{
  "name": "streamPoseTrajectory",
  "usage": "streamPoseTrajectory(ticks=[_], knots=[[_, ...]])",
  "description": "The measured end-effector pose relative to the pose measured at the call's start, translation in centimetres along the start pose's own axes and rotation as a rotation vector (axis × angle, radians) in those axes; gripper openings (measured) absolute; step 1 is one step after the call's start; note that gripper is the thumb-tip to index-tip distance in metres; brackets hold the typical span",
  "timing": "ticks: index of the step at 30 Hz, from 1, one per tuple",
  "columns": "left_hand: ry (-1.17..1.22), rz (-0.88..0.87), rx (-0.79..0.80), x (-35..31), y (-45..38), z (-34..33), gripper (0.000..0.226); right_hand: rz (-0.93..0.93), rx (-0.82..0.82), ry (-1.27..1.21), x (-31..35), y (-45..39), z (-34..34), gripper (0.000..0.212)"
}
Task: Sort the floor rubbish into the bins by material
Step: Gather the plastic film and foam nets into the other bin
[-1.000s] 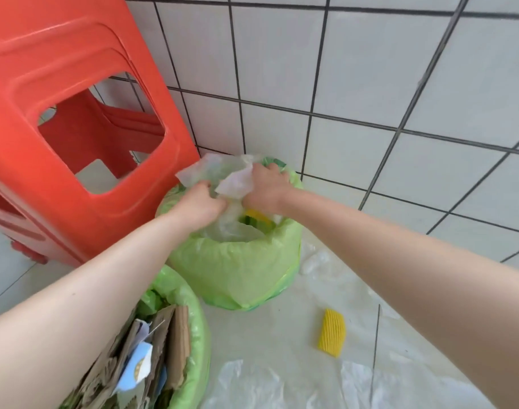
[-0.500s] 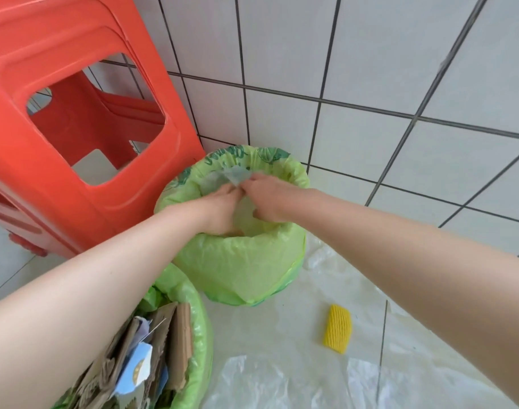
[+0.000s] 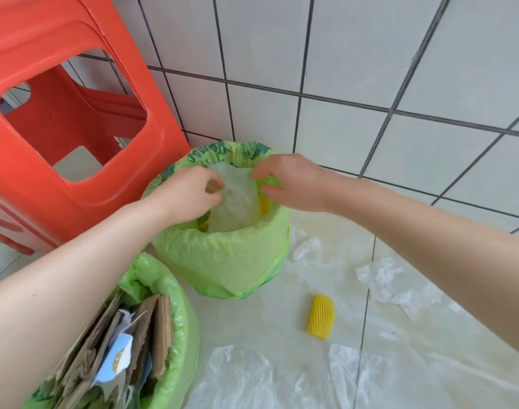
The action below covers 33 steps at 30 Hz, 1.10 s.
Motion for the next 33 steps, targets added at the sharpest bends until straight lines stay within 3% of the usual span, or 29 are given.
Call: streamPoseTrajectory(ticks=[4, 7, 11, 15, 20, 23, 27, 33], knots=[[0.091, 0.002, -0.188, -3.4, 3.5, 1.8, 0.019, -0.093, -0.180, -0.176, -1.6, 6.0, 1.9, 0.031], [0.235, 0.034, -0.202, -6.0, 6.8, 1.5, 0.010, -0.187, -0.229, -0.286, -3.1, 10.7, 1.1, 0.028], [0.437, 0.095, -0.249, -9.4, 9.2, -1.3, 0.005, -0.255, -0.145, -0.272, -5.1, 15.5, -2.6, 0.029], [0.518, 0.117, -0.150, -12.2, 9.7, -8.8, 0.008, -0.338, -0.049, -0.239, -7.6, 18.1, -5.8, 0.028], [0.236, 0.098, 0.129, -12.3, 7.5, -19.7, 0.033, -0.402, 0.149, -0.013, -9.8, 20.8, -9.9, 0.038], [-0.016, -0.004, 0.227, -12.0, 5.7, -23.1, 0.048, -0.205, 0.282, 0.230, -8.1, 22.4, -13.4, 0.056], [-0.320, -0.153, 0.258, -10.9, 3.7, -25.2, 0.071, -0.033, 0.330, 0.265, -6.9, 22.8, -16.6, 0.072], [-0.358, -0.113, 0.329, -8.2, 2.1, -27.4, 0.053, 0.085, 0.185, 0.420, -7.8, 23.3, -18.0, 0.050]])
Point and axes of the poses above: each hand's wrist, its own y-axis away from the middle knuckle, its own z-axis out of the back of the hand, x = y × z, the point moved 7 cm from there along -y, towards the middle knuckle, and after that the axes turned 10 degrees about -x, right-handed, at the moved point
